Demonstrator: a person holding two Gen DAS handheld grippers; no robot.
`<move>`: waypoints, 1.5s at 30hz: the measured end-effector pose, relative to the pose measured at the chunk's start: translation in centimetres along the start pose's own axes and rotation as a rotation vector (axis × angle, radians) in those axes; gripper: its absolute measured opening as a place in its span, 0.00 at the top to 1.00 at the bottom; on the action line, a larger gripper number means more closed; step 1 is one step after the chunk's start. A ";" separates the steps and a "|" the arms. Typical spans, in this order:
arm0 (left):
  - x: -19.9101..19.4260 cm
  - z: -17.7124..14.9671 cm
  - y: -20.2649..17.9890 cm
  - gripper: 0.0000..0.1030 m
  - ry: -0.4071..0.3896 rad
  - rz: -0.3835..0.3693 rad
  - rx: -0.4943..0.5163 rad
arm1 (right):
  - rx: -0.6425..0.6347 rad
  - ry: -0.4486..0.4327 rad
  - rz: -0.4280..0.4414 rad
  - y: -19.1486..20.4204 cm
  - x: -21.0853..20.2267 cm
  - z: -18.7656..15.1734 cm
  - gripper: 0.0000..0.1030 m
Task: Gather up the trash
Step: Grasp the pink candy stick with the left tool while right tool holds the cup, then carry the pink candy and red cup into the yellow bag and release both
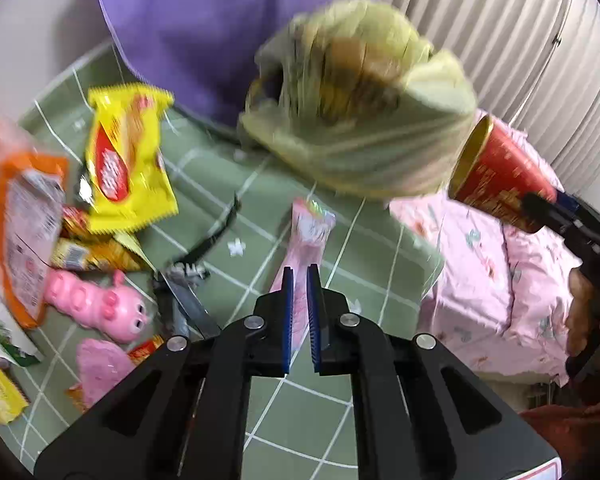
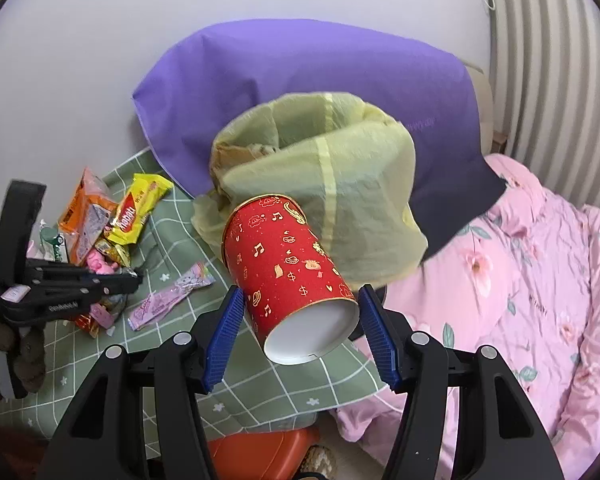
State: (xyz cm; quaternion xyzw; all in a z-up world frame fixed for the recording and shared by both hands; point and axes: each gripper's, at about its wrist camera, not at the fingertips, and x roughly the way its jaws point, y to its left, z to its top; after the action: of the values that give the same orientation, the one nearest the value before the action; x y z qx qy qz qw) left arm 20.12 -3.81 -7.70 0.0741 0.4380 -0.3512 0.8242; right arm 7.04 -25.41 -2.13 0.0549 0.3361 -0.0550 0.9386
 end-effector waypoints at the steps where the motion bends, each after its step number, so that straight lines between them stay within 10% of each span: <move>1: -0.6 0.3 -0.1 0.93 -0.019 0.004 0.009 | -0.006 -0.006 0.002 0.2 -0.1 0.3 0.46; 7: -1.4 0.7 -0.3 0.93 -0.036 -0.006 0.028 | -0.040 -0.027 0.019 1.1 -0.1 1.5 0.46; 11: -0.6 -0.5 -0.5 0.62 -0.046 -0.064 0.015 | -0.046 -0.021 0.017 1.0 0.1 1.6 0.46; 16: 1.4 -1.3 0.1 0.58 -0.030 -0.046 0.065 | -0.025 -0.009 -0.001 0.2 0.1 1.1 0.46; 24: 5.9 -0.7 -0.4 0.60 0.099 -0.007 0.137 | 0.007 0.007 -0.023 -0.6 0.0 -0.1 0.46; 26: 6.2 -1.1 -0.6 0.85 0.120 0.011 0.134 | 0.013 0.004 -0.026 -0.7 -0.1 -0.2 0.46; 45: -4.5 4.1 -1.8 0.86 -0.167 -0.088 0.080 | 0.001 -0.128 -0.012 -1.9 -2.2 4.7 0.46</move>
State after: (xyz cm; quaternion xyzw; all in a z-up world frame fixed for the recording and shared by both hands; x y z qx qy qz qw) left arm 20.03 -4.65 -1.42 0.0579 0.3563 -0.4093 0.8379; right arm 7.97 -27.77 2.76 0.0496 0.2755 -0.0641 0.9579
